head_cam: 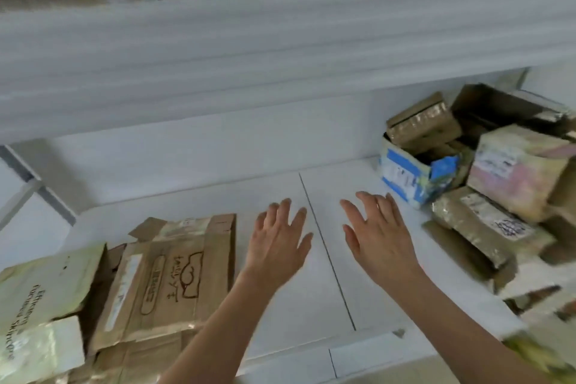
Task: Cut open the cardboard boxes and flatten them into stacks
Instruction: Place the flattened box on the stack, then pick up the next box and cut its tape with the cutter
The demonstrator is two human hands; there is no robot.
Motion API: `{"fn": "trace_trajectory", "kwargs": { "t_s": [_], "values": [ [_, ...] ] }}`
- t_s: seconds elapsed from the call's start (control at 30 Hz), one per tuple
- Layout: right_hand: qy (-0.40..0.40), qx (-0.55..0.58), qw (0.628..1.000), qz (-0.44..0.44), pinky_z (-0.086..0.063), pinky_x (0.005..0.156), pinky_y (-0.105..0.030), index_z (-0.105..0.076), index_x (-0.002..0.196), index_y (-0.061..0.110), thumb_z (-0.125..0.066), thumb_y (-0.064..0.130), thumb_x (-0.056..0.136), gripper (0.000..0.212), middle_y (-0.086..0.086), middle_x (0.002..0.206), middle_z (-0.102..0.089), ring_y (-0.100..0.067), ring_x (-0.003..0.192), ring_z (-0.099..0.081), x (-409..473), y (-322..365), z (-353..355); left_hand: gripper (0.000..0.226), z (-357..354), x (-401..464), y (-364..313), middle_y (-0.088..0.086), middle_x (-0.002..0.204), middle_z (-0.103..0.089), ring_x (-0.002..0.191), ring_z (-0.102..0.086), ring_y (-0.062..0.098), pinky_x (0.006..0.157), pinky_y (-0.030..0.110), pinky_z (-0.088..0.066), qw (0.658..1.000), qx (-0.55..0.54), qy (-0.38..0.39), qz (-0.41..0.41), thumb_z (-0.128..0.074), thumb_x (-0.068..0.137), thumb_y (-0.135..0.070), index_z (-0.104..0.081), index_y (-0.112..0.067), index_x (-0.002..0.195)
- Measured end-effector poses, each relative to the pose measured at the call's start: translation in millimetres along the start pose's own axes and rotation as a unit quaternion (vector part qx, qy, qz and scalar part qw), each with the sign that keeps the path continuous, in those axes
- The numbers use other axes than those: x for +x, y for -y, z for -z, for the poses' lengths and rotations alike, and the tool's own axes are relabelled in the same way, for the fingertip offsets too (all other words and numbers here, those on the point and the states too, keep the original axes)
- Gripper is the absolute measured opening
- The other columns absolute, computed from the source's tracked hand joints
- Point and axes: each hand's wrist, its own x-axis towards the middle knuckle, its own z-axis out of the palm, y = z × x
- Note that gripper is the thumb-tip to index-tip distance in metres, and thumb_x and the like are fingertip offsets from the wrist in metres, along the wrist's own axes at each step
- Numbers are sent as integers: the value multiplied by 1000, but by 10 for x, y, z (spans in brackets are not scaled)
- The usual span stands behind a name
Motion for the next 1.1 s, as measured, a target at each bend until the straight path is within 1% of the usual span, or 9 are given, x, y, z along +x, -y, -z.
{"fn": "trace_trajectory", "kwargs": {
  "t_s": [0.13, 0.33, 0.47, 0.53, 0.7, 0.77, 0.87, 0.97, 1.1],
  "values": [
    [22, -33, 997, -63, -45, 102, -54, -64, 123, 14, -76, 26, 80, 47, -17, 123, -58, -36, 112, -53, -273, -849, 40, 45, -186, 374, -769, 13, 122, -60, 103, -62, 32, 81, 45, -55, 999, 9, -15, -37, -70, 79, -44, -66, -18, 116],
    [11, -67, 989, -131, -30, 111, -59, -61, 124, 10, -73, 21, 79, 48, -21, 135, -51, -41, 124, -45, -470, -2111, 204, 42, -299, 891, -1944, 12, 115, -62, 93, -63, 29, 75, 41, -55, 994, 32, -40, -96, -75, 75, -43, -69, -17, 107],
    [21, -91, 979, -179, -15, 115, -63, -53, 136, 18, -69, 23, 81, 57, -21, 146, -38, -44, 133, -34, -455, -2803, 333, 41, -284, 1203, -2539, 11, 113, -63, 91, -63, 27, 74, 39, -55, 992, 35, -61, -109, -73, 76, -44, -69, -18, 107],
    [35, -89, 978, -188, -13, 115, -65, -48, 139, 22, -72, 26, 80, 63, -18, 147, -36, -44, 137, -30, -425, -3053, 361, 40, -294, 1312, -2731, 10, 112, -64, 91, -63, 26, 74, 38, -55, 991, 37, -67, -111, -73, 77, -43, -70, -18, 108],
    [52, -49, 979, -191, -25, 106, -71, -45, 142, 25, -73, 29, 79, 69, -15, 137, -38, -44, 129, -36, -366, -3348, 243, 40, -324, 1395, -2944, 9, 108, -63, 88, -63, 25, 71, 36, -56, 992, 33, -63, -101, -74, 78, -41, -69, -18, 110],
    [31, -28, 982, -182, -37, 99, -61, -44, 141, 26, -67, 27, 84, 62, -15, 126, -39, -43, 113, -41, -331, -3372, 197, 41, -337, 1384, -2937, 8, 108, -63, 88, -62, 24, 71, 37, -55, 993, 36, -60, -96, -74, 78, -41, -69, -18, 112],
    [-31, 43, 987, -149, -47, 81, -45, -60, 119, 16, -71, 8, 83, 38, -16, 117, -43, -34, 97, -38, -298, -3365, 128, 40, -353, 1348, -2852, 7, 107, -64, 85, -62, 24, 70, 36, -55, 993, 43, -61, -90, -75, 77, -41, -69, -17, 109],
    [-32, 103, 984, -143, -52, 76, -45, -68, 100, 7, -71, -12, 71, 34, -17, 115, -48, -37, 97, -43, -285, -3322, 146, 40, -348, 1299, -2736, 7, 107, -64, 85, -63, 24, 71, 36, -55, 994, 51, -59, -74, -77, 75, -40, -70, -17, 107],
    [-91, 139, 980, -110, -51, 70, -41, -70, 96, 3, -67, -10, 69, 30, -17, 107, -51, -38, 94, -47, -181, -3206, 335, 39, -330, 1197, -2514, 8, 111, -63, 89, -63, 25, 73, 38, -55, 995, 56, -65, -45, -74, 79, -39, -68, -16, 110]
  ]
}}
